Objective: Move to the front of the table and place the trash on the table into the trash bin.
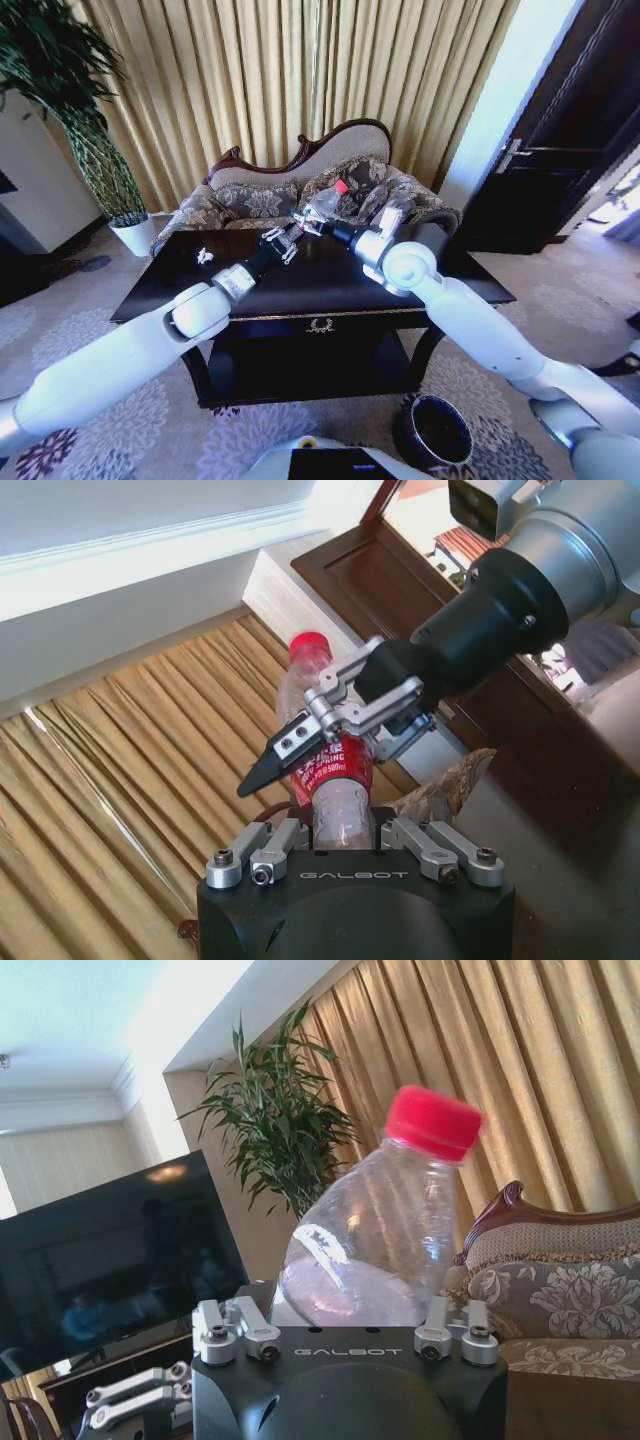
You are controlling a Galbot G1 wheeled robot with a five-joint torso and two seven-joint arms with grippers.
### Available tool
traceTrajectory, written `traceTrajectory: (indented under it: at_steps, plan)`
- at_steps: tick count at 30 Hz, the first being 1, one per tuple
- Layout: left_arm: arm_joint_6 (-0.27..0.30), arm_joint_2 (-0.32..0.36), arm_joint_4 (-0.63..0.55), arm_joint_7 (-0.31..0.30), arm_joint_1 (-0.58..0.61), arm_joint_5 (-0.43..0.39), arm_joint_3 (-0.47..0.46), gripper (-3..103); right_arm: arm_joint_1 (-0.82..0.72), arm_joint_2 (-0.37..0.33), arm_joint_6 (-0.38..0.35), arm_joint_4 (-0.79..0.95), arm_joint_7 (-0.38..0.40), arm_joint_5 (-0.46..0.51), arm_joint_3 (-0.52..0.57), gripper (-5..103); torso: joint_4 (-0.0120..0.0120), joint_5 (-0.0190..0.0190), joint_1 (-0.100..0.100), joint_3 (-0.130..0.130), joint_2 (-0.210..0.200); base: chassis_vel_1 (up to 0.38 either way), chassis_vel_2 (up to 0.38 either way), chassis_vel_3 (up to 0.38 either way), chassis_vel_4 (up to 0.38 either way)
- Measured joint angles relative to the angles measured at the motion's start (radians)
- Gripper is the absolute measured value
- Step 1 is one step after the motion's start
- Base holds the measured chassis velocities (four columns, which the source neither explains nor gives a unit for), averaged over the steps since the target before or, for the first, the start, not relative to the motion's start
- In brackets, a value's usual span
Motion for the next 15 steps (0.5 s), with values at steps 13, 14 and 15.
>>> traceTrajectory:
  at_steps: [13, 14, 15]
  plan:
    - [-0.014, 0.015, -0.015, 0.001, 0.036, 0.011, -0.023, 26, -0.014, -0.015, 0.003, 0.018, -0.003, 0.0, 0.004, 37, -0.0001, 0.0, 0.0, 0.0, 0.0, 0.0, 0.0, 0.0, 0.0]
    - [-0.013, 0.017, -0.017, 0.003, 0.039, 0.012, -0.027, 26, -0.015, -0.015, 0.004, 0.018, -0.003, 0.0, 0.004, 35, 0.0, 0.0, 0.0, 0.0, 0.0, 0.0, 0.0, 0.0, 0.0]
    - [-0.013, 0.017, -0.017, 0.003, 0.039, 0.012, -0.027, 26, -0.015, -0.015, 0.004, 0.018, -0.003, 0.0, 0.004, 35, 0.0, 0.0, 0.0, 0.0, 0.0, 0.0, 0.0, 0.0, 0.0]
